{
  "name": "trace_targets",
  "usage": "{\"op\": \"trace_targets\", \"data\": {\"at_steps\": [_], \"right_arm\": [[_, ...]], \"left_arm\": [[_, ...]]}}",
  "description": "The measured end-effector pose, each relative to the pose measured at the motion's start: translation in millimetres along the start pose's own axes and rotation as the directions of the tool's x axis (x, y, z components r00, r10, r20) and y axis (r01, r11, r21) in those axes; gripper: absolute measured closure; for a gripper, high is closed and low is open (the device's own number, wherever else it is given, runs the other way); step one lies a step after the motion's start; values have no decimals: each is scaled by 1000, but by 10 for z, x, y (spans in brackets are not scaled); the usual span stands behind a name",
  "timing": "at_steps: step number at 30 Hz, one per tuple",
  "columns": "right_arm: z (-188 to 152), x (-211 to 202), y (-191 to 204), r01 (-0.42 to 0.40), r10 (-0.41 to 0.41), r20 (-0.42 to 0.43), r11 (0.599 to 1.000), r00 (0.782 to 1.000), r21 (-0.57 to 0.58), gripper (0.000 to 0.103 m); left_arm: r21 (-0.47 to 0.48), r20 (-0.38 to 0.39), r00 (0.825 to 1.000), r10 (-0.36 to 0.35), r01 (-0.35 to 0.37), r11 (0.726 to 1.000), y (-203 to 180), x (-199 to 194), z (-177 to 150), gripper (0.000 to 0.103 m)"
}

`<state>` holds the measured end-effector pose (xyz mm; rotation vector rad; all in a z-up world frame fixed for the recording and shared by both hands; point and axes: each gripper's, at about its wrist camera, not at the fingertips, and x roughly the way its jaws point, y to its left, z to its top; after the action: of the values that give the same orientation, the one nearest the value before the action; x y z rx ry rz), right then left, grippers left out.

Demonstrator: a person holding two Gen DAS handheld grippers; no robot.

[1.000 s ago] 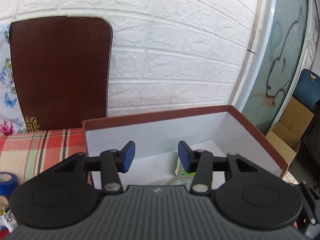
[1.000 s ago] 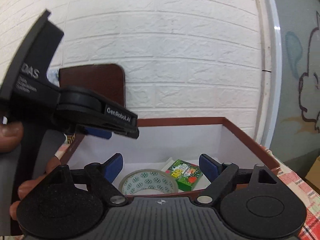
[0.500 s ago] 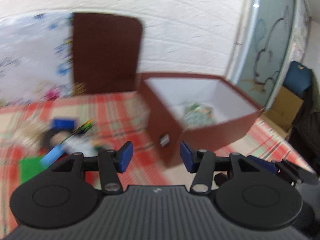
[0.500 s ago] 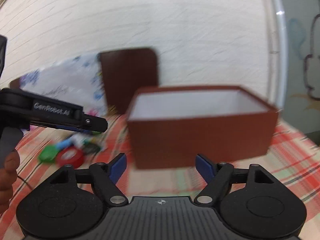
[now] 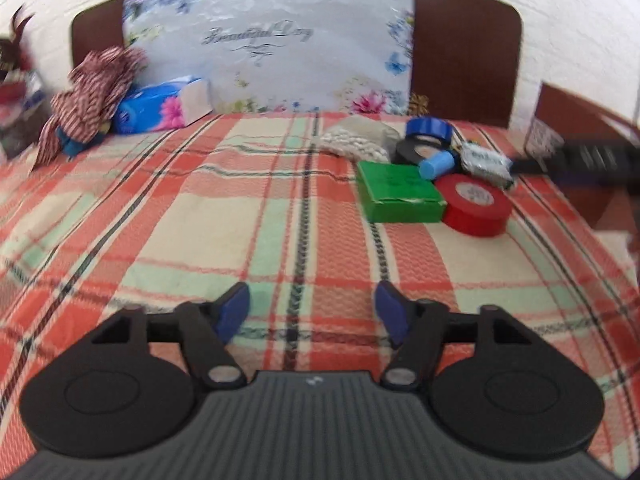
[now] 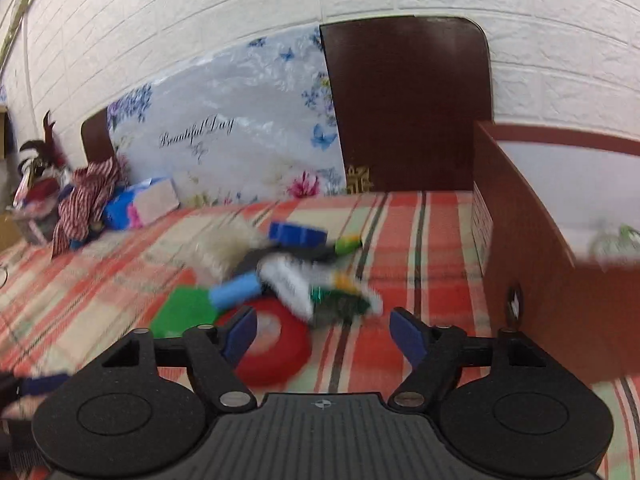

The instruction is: Organize objects

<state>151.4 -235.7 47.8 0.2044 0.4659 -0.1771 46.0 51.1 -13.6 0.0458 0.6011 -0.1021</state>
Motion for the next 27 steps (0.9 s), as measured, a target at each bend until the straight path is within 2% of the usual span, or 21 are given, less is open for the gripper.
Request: {"op": "trace_targets", "data": {"at_steps": [1, 3, 4, 5, 7, 8, 10, 11, 15, 21, 27], "right_arm": [[57, 99, 0, -1, 1, 1, 999, 1000, -35, 16], [102, 322, -25, -5, 3, -27, 996, 1000, -88, 19], [104, 446, -63, -24, 18, -65, 996, 998, -85, 24], [89, 577, -126, -50, 42, -126, 997, 991, -65, 29], [52, 645, -292, -98, 102, -131, 994, 986, 38, 29], [49, 630, -316, -105, 110, -128, 994, 986, 43, 37], [29, 581, -312, -131, 135, -121, 990, 983, 45, 47], [11, 549, -310, -134, 139, -119, 990, 983, 55, 49], [-103, 347, -281, -132, 138, -104, 989, 985, 68, 51], [-306, -10, -180, -89, 92, -103, 995, 990, 39, 51], [-566, -418, 34, -78, 66, -113, 992, 991, -99, 52]], "left_arm": [[2, -3, 1000, -9, 9, 1000, 4, 33, 21, 26], [-21, -7, 1000, -29, 29, 999, 85, 67, 42, 26], [-25, -6, 999, -33, 33, 999, 83, 79, 43, 26], [-23, -5, 1000, -30, 30, 999, 41, 38, 17, 25], [-25, -3, 999, -31, 31, 999, 30, 15, 4, 25], [-28, -3, 999, -34, 33, 999, 32, 12, 2, 25], [-28, -5, 999, -35, 34, 999, 30, 26, 10, 25], [-27, -5, 999, -34, 33, 999, 27, 27, 10, 25], [-21, -7, 1000, -30, 30, 999, 10, 33, 11, 24], [2, -16, 1000, -18, 18, 1000, -15, 51, 19, 22], [26, -26, 1000, 14, -13, 1000, -53, 48, 19, 16]]}}
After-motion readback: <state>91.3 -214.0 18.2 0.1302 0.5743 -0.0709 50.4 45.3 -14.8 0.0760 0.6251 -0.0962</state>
